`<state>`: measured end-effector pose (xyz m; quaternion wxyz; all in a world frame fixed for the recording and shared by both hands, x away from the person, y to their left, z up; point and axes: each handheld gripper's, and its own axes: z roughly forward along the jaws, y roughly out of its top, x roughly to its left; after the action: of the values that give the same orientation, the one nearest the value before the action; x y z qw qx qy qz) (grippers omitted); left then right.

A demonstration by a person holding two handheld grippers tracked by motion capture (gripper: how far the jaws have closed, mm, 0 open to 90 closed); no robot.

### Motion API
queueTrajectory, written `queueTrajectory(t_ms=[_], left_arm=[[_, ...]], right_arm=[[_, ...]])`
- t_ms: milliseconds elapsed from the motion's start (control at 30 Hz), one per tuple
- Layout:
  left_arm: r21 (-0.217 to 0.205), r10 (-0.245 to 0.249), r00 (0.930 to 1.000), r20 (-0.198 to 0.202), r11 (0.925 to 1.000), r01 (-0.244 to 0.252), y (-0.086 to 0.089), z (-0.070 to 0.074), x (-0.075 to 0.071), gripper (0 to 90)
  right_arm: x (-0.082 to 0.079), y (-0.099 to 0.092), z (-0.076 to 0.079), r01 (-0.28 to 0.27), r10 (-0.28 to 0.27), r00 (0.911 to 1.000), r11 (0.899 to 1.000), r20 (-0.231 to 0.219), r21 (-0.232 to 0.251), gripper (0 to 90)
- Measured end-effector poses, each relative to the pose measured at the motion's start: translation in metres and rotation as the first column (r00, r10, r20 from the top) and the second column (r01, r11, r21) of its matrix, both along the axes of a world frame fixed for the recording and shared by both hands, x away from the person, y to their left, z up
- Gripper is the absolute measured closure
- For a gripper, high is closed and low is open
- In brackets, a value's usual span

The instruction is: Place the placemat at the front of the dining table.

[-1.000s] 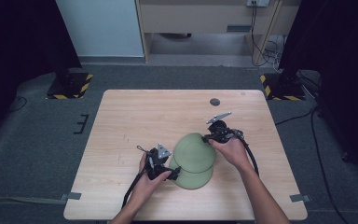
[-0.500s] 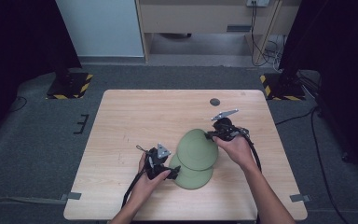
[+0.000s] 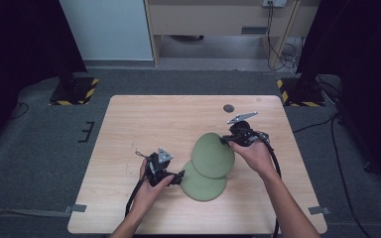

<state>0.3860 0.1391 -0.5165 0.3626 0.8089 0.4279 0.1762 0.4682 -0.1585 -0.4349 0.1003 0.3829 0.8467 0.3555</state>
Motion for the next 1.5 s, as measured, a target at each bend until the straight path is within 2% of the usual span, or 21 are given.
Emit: queueTrajectory(t_ms=[267,533,767,1067,1267,1500], left_arm=[[0.002,0.048,0.9989,0.0,0.9989,-0.048,0.014,-0.001,0.004,2.3],[-0.003,0.076,0.9971,-0.006,0.9971,-0.076,0.025,-0.001,0.007,2.3],[-0.013,0.099,0.9951,-0.008,0.995,-0.099,0.033,-0.001,0.01,2.4],[0.02,0.142,0.9899,0.008,0.9897,-0.142,0.045,-0.004,0.014,2.7],[0.024,0.197,0.9805,0.0,0.9802,-0.196,0.058,-0.006,0.018,2.8],[0.029,0.239,0.9708,-0.022,0.9708,-0.238,0.072,-0.011,0.023,2.7]], right_arm=[[0.0,-0.005,0.005,0.015,-0.015,0.9999,0.999,-0.001,0.031,85.8],[0.001,-0.006,0.012,0.016,-0.017,0.9998,0.999,0.006,0.036,85.8],[0.002,-0.003,0.015,0.017,-0.017,0.9998,1.0,0.013,0.025,85.8],[0.009,0.001,0.011,0.035,-0.035,0.999,0.999,0.028,0.003,85.8],[0.01,0.002,0.016,0.038,-0.038,0.9987,0.999,0.034,0.003,85.8],[0.012,0.004,0.021,0.053,-0.053,0.9977,0.999,0.042,0.007,85.8]])
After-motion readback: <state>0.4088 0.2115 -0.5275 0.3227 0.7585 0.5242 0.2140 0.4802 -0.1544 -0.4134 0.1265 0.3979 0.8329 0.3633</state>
